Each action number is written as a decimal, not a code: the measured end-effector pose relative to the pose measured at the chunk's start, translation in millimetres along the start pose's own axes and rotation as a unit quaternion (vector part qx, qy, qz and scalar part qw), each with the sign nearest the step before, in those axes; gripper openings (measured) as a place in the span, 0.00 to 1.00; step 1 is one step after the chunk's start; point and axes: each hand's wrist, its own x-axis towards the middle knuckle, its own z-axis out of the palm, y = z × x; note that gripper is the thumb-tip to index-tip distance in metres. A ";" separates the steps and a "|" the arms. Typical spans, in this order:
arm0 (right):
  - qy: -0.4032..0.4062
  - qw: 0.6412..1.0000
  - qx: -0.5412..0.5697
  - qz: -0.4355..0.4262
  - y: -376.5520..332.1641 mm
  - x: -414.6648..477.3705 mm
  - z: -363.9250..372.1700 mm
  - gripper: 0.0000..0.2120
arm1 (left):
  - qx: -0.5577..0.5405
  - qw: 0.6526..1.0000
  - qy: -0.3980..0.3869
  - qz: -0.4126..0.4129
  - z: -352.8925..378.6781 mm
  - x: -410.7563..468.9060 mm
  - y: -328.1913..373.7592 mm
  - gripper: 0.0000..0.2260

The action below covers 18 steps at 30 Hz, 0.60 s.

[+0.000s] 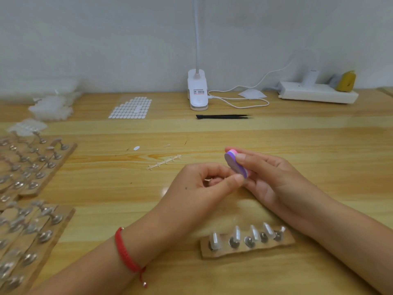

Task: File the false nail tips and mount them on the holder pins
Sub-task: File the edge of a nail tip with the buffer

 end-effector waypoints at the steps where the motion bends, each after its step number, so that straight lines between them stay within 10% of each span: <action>1: 0.004 1.000 0.001 -0.001 -0.5 -0.4 0.3 0.14 | -0.009 1.000 0.018 0.003 0.0 0.7 -0.3 0.05; 13: -0.001 1.000 0.004 0.003 -0.1 -2.4 -0.9 0.12 | -0.057 0.982 0.180 0.028 -4.3 4.8 1.8 0.12; 18: 0.010 1.000 0.009 -0.010 0.0 -2.5 0.5 0.16 | -0.027 0.992 0.119 0.030 -0.8 1.3 1.5 0.10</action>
